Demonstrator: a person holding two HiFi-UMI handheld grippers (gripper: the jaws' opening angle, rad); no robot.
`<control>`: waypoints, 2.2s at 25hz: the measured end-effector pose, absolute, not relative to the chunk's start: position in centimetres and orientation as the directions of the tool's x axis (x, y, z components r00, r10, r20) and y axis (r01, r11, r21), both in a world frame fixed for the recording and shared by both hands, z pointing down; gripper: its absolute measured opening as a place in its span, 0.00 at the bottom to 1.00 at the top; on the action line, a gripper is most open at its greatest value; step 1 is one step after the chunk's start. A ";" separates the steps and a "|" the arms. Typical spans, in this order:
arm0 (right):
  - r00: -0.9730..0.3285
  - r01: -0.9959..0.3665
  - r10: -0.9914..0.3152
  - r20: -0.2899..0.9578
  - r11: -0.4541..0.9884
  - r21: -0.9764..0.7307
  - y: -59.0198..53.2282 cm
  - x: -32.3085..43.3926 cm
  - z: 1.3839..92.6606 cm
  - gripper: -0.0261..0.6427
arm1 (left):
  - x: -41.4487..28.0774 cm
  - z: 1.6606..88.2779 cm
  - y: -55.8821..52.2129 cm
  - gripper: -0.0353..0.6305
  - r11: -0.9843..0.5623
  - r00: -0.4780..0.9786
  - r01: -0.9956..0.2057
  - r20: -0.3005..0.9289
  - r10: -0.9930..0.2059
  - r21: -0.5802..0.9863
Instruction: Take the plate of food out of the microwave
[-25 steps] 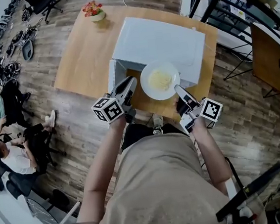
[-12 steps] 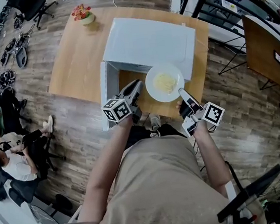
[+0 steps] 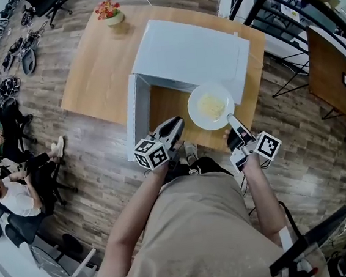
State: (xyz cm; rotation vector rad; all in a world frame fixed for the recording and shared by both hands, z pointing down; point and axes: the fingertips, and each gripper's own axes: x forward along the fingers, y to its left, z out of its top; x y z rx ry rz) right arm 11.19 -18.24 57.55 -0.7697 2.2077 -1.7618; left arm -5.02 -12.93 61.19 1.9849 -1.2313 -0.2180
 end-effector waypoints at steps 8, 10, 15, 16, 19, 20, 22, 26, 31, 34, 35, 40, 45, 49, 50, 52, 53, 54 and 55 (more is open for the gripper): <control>-0.876 -0.238 -0.461 0.139 0.164 -0.957 -18.1 9.4 58.9 0.06 | -8.9 60.3 -9.2 0.11 -0.151 0.394 -0.769 0.275 -0.877 0.621; -0.882 -0.233 -0.449 0.141 0.156 -0.960 -18.0 8.8 59.6 0.06 | -9.9 60.1 -8.7 0.11 -0.131 0.367 -0.782 0.280 -0.887 0.609; -0.898 -0.223 -0.414 0.150 0.133 -0.966 -17.5 7.5 61.3 0.06 | -11.2 60.7 -8.0 0.11 -0.086 0.319 -0.799 0.299 -0.899 0.595; -0.900 -0.216 -0.410 0.148 0.127 -0.968 -17.4 7.2 61.6 0.06 | -11.4 60.8 -8.1 0.11 -0.080 0.314 -0.801 0.303 -0.900 0.593; -0.908 -0.201 -0.395 0.143 0.112 -0.973 -17.1 6.3 62.2 0.06 | -11.8 60.8 -8.3 0.11 -0.073 0.307 -0.807 0.310 -0.900 0.586; -0.910 -0.202 -0.388 0.145 0.110 -0.973 -17.0 6.0 62.6 0.06 | -11.9 60.9 -8.3 0.11 -0.072 0.305 -0.809 0.313 -0.899 0.583; -0.910 -0.227 -0.375 0.176 0.094 -0.969 -16.6 5.7 63.9 0.06 | -12.2 61.2 -8.3 0.11 -0.065 0.301 -0.814 0.323 -0.897 0.577; -0.903 -0.273 -0.353 0.244 0.033 -0.961 -15.6 4.4 67.4 0.06 | -12.8 62.4 -8.1 0.11 -0.042 0.290 -0.821 0.352 -0.890 0.569; -0.895 -0.304 -0.329 0.302 -0.046 -0.952 -14.9 2.4 73.2 0.06 | -13.4 63.7 -8.0 0.11 -0.021 0.285 -0.829 0.390 -0.875 0.559; -0.880 -0.348 -0.314 0.357 -0.086 -0.934 -14.6 1.6 77.1 0.06 | -14.1 64.0 -7.8 0.11 -0.005 0.278 -0.828 0.402 -0.872 0.561; -0.874 -0.365 -0.309 0.375 -0.093 -0.926 -14.6 1.3 78.4 0.06 | -14.4 64.1 -7.7 0.11 0.001 0.274 -0.827 0.405 -0.872 0.562; -0.830 -0.418 -0.315 0.461 -0.196 -0.887 -15.6 0.6 84.3 0.06 | -16.2 64.7 -7.7 0.11 0.041 0.239 -0.828 0.418 -0.877 0.560; -0.784 -0.506 -0.295 0.547 -0.209 -0.837 -15.3 0.9 87.3 0.06 | -16.2 65.5 -7.3 0.11 0.058 0.235 -0.823 0.432 -0.871 0.565; -0.745 -0.596 -0.259 0.615 -0.154 -0.788 -15.4 0.4 88.4 0.06 | -16.5 65.4 -7.4 0.11 0.058 0.234 -0.825 0.432 -0.871 0.563; -0.730 -0.627 -0.248 0.637 -0.127 -0.769 -15.5 0.3 88.6 0.06 | -16.5 65.5 -7.5 0.11 0.058 0.235 -0.825 0.433 -0.870 0.562; -0.718 -0.663 -0.226 0.659 -0.069 -0.746 -15.4 -0.1 88.8 0.14 | -16.5 65.6 -7.5 0.11 0.056 0.238 -0.824 0.434 -0.869 0.564; -0.726 -0.659 -0.216 0.653 -0.056 -0.750 -15.4 -0.6 88.7 0.29 | -16.6 65.7 -7.5 0.11 0.056 0.239 -0.823 0.434 -0.869 0.565; -0.739 -0.645 -0.208 0.641 -0.058 -0.762 -15.2 -1.2 88.6 0.44 | -16.7 65.7 -7.5 0.11 0.056 0.239 -0.822 0.433 -0.869 0.566; -0.751 -0.630 -0.202 0.629 -0.068 -0.774 -15.1 -1.8 88.4 0.60 | -16.9 65.6 -7.5 0.11 0.057 0.238 -0.822 0.431 -0.870 0.567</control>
